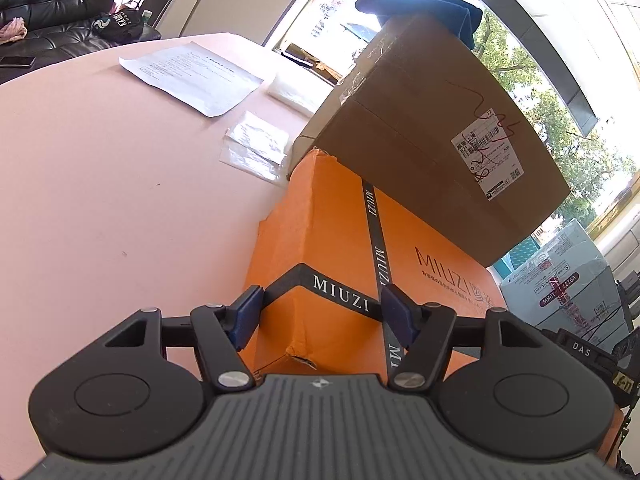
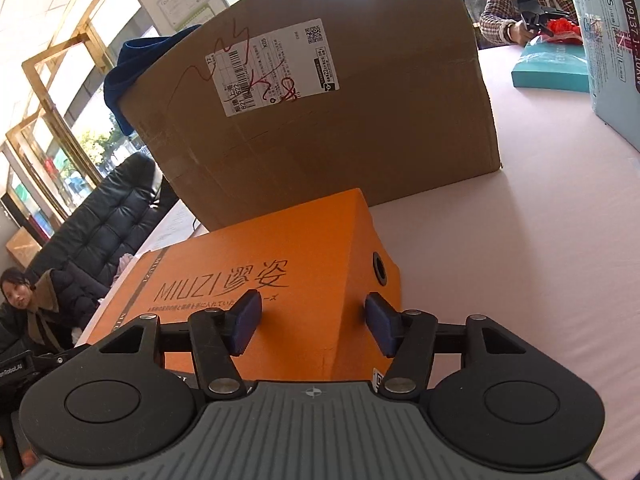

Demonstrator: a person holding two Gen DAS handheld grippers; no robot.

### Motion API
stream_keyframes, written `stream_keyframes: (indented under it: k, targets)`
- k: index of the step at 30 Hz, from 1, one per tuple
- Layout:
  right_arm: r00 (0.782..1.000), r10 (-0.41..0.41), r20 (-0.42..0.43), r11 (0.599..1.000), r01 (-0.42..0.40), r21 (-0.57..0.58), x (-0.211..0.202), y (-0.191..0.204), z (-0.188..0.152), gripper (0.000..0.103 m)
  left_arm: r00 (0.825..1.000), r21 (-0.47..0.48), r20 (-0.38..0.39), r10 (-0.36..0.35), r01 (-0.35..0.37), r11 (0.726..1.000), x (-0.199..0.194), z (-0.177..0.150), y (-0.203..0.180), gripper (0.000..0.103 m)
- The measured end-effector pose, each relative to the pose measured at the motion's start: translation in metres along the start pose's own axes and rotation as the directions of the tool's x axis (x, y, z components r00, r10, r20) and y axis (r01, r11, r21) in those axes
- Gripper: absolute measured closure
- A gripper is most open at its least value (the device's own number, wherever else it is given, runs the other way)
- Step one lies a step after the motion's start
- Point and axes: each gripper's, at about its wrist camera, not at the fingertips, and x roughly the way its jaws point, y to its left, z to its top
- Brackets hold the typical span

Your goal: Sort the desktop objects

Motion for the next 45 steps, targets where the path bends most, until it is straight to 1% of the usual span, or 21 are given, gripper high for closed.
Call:
stream_keyframes:
  k: [2, 4, 7, 9, 13, 18, 23, 24, 26, 27, 28, 29, 30, 31, 35, 36, 37, 39, 43, 44, 45]
  targets:
    - [1.000, 0.013, -0.011, 1.000, -0.013, -0.001, 0.005, 0.004, 0.001, 0.049, 1.000, -0.005, 0.015, 0.025, -0.025, 1.000, -0.004, -0.001, 0.001, 0.040]
    - [0.997, 0.071, -0.031, 0.997, -0.071, 0.009, 0.011, 0.005, 0.000, 0.055, 0.997, -0.017, 0.034, 0.069, -0.068, 0.998, -0.011, 0.000, 0.004, 0.039]
    - [0.987, 0.145, -0.065, 0.989, -0.142, 0.049, 0.021, 0.012, -0.002, 0.063, 0.994, -0.048, 0.045, 0.104, -0.102, 0.994, -0.028, 0.004, 0.023, 0.038]
    - [0.981, 0.174, -0.083, 0.985, -0.172, 0.027, 0.029, 0.031, -0.004, 0.066, 0.990, -0.068, 0.058, 0.132, -0.128, 0.990, -0.045, 0.005, 0.039, 0.038]
    - [0.975, 0.195, -0.110, 0.977, -0.203, -0.067, 0.047, 0.084, -0.015, 0.066, 0.977, -0.113, 0.091, 0.195, -0.185, 0.976, -0.081, 0.007, 0.073, 0.038]
    - [0.958, 0.252, -0.135, 0.952, -0.271, -0.144, 0.065, 0.140, -0.036, 0.066, 0.951, -0.171, 0.133, 0.278, -0.254, 0.952, -0.122, 0.007, 0.111, 0.037]
    - [0.955, 0.282, -0.096, 0.940, -0.295, -0.174, 0.068, 0.155, -0.048, 0.066, 0.935, -0.169, 0.156, 0.317, -0.291, 0.942, -0.139, 0.004, 0.120, 0.035]
    - [0.954, 0.288, -0.087, 0.937, -0.299, -0.180, 0.067, 0.154, -0.049, 0.064, 0.926, -0.158, 0.166, 0.340, -0.315, 0.936, -0.139, 0.004, 0.115, 0.034]
    - [0.945, 0.318, -0.082, 0.932, -0.327, -0.154, 0.063, 0.147, -0.051, 0.051, 0.904, -0.137, 0.187, 0.384, -0.363, 0.922, -0.140, 0.004, 0.106, 0.023]
    - [0.941, 0.333, -0.056, 0.932, -0.338, -0.131, 0.058, 0.139, -0.053, 0.030, 0.887, -0.127, 0.220, 0.405, -0.386, 0.914, -0.142, 0.003, 0.100, 0.015]
    - [0.943, 0.333, -0.004, 0.936, -0.332, -0.117, 0.050, 0.130, -0.053, 0.010, 0.866, -0.118, 0.265, 0.424, -0.408, 0.905, -0.145, 0.001, 0.092, 0.014]
    - [0.943, 0.327, 0.054, 0.941, -0.321, -0.105, 0.042, 0.122, -0.054, 0.004, 0.851, -0.098, 0.309, 0.425, -0.416, 0.904, -0.145, -0.002, 0.079, 0.012]
    - [0.943, 0.308, 0.121, 0.949, -0.296, -0.113, 0.032, 0.112, -0.054, 0.000, 0.840, -0.072, 0.350, 0.414, -0.417, 0.906, -0.142, -0.005, 0.064, 0.007]
    - [0.939, 0.285, 0.190, 0.956, -0.265, -0.124, 0.022, 0.102, -0.053, 0.000, 0.829, -0.046, 0.390, 0.401, -0.418, 0.907, -0.140, -0.008, 0.049, 0.000]
    - [0.914, 0.185, 0.360, 0.973, -0.120, -0.195, -0.015, 0.066, -0.048, 0.000, 0.772, 0.059, 0.541, 0.333, -0.430, 0.901, -0.132, -0.021, -0.012, 0.000]
    - [0.904, 0.153, 0.399, 0.977, -0.078, -0.198, -0.024, 0.056, -0.047, 0.000, 0.776, 0.103, 0.557, 0.295, -0.416, 0.903, -0.125, -0.025, -0.030, 0.000]
    - [0.894, 0.118, 0.433, 0.981, -0.036, -0.193, -0.033, 0.044, -0.045, 0.000, 0.792, 0.157, 0.559, 0.244, -0.391, 0.907, -0.116, -0.031, -0.050, 0.000]
    - [0.882, 0.034, 0.470, 0.987, 0.045, -0.156, -0.044, 0.021, -0.042, 0.000, 0.840, 0.249, 0.523, 0.144, -0.312, 0.917, -0.089, -0.043, -0.093, 0.000]
    - [0.871, -0.130, 0.475, 0.977, 0.195, -0.091, -0.062, -0.024, -0.041, 0.000, 0.930, 0.372, 0.368, 0.026, -0.173, 0.912, -0.024, -0.068, -0.154, 0.000]
    - [0.861, -0.173, 0.479, 0.967, 0.240, -0.082, -0.063, -0.035, -0.044, 0.000, 0.946, 0.386, 0.323, 0.009, -0.141, 0.912, -0.004, -0.075, -0.166, 0.000]
    - [0.853, -0.203, 0.481, 0.959, 0.272, -0.078, -0.063, -0.045, -0.046, 0.000, 0.956, 0.399, 0.294, 0.002, -0.125, 0.909, 0.015, -0.084, -0.175, 0.000]
